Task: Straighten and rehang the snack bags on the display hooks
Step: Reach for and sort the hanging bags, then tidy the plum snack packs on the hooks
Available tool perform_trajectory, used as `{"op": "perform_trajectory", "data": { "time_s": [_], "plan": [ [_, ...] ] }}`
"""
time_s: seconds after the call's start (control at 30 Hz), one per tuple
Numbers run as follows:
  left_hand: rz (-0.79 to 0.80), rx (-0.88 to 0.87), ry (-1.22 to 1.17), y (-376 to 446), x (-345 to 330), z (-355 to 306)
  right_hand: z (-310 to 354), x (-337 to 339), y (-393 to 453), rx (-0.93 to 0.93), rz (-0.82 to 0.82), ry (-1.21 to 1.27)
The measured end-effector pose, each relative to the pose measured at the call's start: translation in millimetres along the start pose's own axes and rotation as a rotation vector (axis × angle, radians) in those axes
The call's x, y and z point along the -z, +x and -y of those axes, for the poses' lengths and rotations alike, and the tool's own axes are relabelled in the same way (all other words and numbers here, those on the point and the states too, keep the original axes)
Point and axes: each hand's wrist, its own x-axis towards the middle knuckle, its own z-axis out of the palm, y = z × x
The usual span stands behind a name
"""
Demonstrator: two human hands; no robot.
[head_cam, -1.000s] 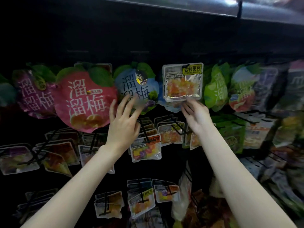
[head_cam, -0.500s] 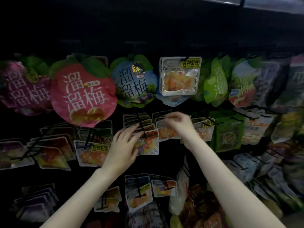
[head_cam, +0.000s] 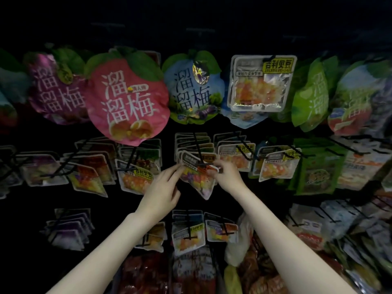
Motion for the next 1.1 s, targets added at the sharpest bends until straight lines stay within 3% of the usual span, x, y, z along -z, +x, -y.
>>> {"op": "perform_trajectory", "data": {
  "time_s": [0.23,0.33,0.43,0.57,0.7,0.77,0.9,1.0,1.1],
  "plan": [
    [-0.113,-0.016,-0.020,-36.0,-1.1,16.9,-11.0,7.6,-22.6,0.195,0.122,-0.017],
    [-0.124,0.024,-0.112,-43.5,0.9,17.8,-1.9,-9.5,-39.4,0.316,0.256,-0.090],
    [-0.102,0.090,-0.201,-44.9,8.0,18.7,22.1,-34.6,-43.3,0.383,0.284,-0.090],
    [-0.052,0.227,-0.304,-63.6,25.3,35.8,36.7,-63.6,-44.0,0.367,0.313,-0.011],
    [-0.033,0.316,-0.309,-89.2,40.2,62.0,48.9,-81.7,-37.2,0.240,0.174,0.219],
    [-0.058,0.384,-0.283,-99.4,47.7,74.6,58.5,-89.5,-33.3,0.241,0.157,0.217],
    [-0.152,0.500,-0.274,-108.6,65.2,96.1,74.9,-116.1,-35.2,0.226,0.354,0.167],
    [-0.135,0.504,-0.319,-108.2,75.5,109.7,93.8,-142.3,-38.6,0.239,0.528,0.109],
    [-0.188,0.523,-0.366,-104.6,84.1,122.6,117.6,-165.2,-33.7,0.221,0.501,0.238]
  ]
}}
